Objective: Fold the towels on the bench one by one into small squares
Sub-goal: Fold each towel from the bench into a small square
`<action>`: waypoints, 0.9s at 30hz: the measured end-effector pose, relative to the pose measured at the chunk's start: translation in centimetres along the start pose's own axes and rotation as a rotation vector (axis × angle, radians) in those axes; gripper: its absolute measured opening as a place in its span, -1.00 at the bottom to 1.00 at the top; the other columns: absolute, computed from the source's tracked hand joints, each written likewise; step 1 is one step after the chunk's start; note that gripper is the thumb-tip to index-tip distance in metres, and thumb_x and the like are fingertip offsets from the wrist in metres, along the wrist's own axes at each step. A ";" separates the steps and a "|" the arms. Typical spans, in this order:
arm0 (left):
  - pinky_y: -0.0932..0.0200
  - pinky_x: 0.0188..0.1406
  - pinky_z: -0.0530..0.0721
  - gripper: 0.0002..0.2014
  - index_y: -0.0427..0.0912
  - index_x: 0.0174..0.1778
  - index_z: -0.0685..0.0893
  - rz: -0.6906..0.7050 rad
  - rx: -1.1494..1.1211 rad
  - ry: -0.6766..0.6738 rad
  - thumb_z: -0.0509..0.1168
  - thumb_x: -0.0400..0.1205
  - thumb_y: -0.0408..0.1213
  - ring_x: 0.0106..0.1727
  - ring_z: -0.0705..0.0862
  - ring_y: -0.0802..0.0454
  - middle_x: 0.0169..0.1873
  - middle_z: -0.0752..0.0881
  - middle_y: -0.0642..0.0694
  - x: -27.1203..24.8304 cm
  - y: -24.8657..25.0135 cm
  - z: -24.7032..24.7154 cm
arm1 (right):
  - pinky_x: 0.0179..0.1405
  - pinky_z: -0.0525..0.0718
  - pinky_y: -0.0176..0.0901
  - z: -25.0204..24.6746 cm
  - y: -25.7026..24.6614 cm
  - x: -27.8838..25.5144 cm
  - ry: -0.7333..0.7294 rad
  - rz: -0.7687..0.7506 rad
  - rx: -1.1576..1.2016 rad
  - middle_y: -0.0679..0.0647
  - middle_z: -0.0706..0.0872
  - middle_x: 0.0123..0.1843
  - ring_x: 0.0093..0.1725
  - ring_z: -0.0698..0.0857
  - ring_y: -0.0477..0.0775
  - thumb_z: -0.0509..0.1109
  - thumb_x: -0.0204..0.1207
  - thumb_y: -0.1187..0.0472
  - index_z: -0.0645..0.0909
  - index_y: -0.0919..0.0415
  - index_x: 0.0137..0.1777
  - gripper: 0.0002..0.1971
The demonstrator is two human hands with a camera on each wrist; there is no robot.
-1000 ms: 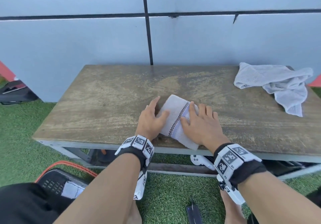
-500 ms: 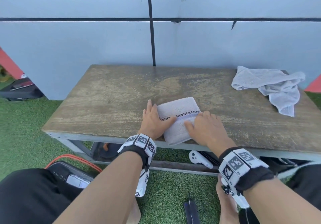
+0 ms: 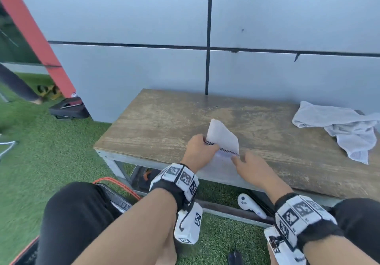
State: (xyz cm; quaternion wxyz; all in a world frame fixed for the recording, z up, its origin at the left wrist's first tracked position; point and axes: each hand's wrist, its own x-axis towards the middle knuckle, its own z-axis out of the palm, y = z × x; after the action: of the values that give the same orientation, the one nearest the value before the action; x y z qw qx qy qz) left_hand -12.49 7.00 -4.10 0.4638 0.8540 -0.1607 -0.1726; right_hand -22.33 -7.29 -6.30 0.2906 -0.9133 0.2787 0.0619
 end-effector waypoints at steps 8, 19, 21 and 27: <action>0.05 0.02 0.73 -0.71 -0.05 0.19 0.70 0.267 -0.184 -0.070 0.44 0.56 -0.35 0.08 0.81 0.02 0.01 0.83 -0.02 -3.9 4.3 -14.6 | 0.41 0.60 0.16 -3.0 -11.0 -0.8 -0.141 -0.233 0.775 -0.04 0.76 0.32 0.29 0.73 0.06 0.26 0.64 0.03 0.67 -0.03 0.33 -0.68; -0.18 0.24 0.75 -0.60 -0.03 0.44 0.57 0.172 -0.191 0.293 0.41 0.69 -0.15 0.23 0.78 0.00 0.24 0.79 0.00 -9.8 -3.6 -32.1 | 0.25 0.72 0.18 0.7 -28.4 -1.6 -0.189 -0.682 0.634 -0.10 0.81 0.16 0.14 0.79 -0.05 0.49 0.56 0.10 0.56 -0.15 0.21 -0.72; -0.23 0.23 0.75 -0.61 0.03 0.44 0.55 0.113 -0.224 0.318 0.40 0.69 -0.16 0.26 0.77 -0.03 0.25 0.78 0.02 -10.0 -7.2 -33.4 | 0.13 0.75 -0.09 2.9 -30.4 -0.8 -0.234 -0.735 0.537 -0.11 0.79 0.20 0.13 0.78 -0.10 0.51 0.58 0.12 0.56 -0.04 0.31 -0.66; -0.11 0.13 0.78 -0.57 0.09 0.36 0.57 -0.134 -0.251 0.388 0.41 0.60 -0.35 0.11 0.78 -0.07 0.09 0.79 -0.01 -9.5 -19.4 -34.3 | 0.11 0.78 0.07 12.1 -34.3 3.0 -0.401 -0.797 0.305 -0.15 0.81 0.15 0.09 0.80 -0.10 0.52 0.57 0.10 0.56 -0.12 0.24 -0.70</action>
State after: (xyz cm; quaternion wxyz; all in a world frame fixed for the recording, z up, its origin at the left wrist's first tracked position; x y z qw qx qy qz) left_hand -3.51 46.46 -1.65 0.5762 0.8154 0.0111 -0.0541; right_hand -0.52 21.27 -0.13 0.4705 -0.8661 -0.1492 0.0792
